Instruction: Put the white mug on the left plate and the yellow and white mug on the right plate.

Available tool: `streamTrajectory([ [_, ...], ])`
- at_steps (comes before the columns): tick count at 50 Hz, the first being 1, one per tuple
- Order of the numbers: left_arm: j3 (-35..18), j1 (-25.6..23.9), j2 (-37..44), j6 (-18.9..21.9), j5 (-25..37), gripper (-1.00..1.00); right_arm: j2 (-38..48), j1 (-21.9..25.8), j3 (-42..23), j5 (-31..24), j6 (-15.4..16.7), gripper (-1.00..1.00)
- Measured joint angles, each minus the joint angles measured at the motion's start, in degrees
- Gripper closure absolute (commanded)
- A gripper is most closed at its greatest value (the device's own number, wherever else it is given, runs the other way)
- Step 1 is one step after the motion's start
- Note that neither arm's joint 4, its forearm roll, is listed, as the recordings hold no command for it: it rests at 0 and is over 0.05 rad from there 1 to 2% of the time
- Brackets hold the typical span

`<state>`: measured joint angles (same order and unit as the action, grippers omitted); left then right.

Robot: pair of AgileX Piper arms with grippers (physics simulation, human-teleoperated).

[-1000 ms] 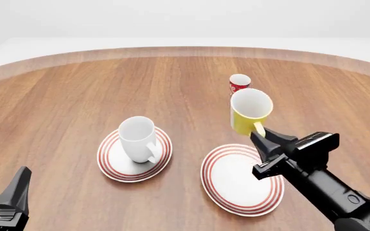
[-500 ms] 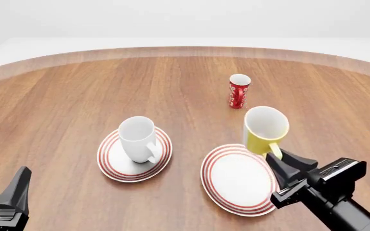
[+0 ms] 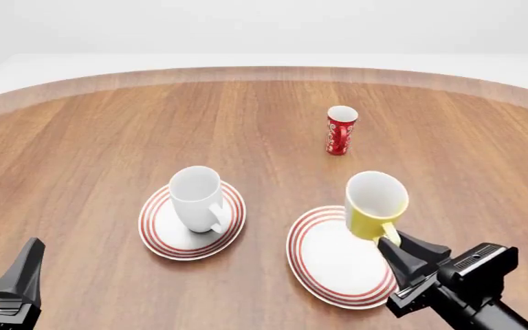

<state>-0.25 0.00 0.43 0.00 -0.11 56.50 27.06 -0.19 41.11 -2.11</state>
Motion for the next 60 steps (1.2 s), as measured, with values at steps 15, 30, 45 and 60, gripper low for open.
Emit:
streamTrajectory([
  [15,0.0,0.0,0.0,0.0,0.0,-1.00,7.4,0.7,0.2,5.1,-0.7,1.00],
  [30,0.0,0.0,0.0,0.0,0.0,-1.00,15.1,1.2,0.2,10.5,-1.0,1.00],
  [45,0.0,0.0,0.0,0.0,0.0,-1.00,21.8,1.0,0.2,15.3,-0.8,1.00],
  [60,0.0,0.0,0.0,0.0,0.0,-1.00,28.4,0.9,0.2,20.1,-0.3,1.00],
])
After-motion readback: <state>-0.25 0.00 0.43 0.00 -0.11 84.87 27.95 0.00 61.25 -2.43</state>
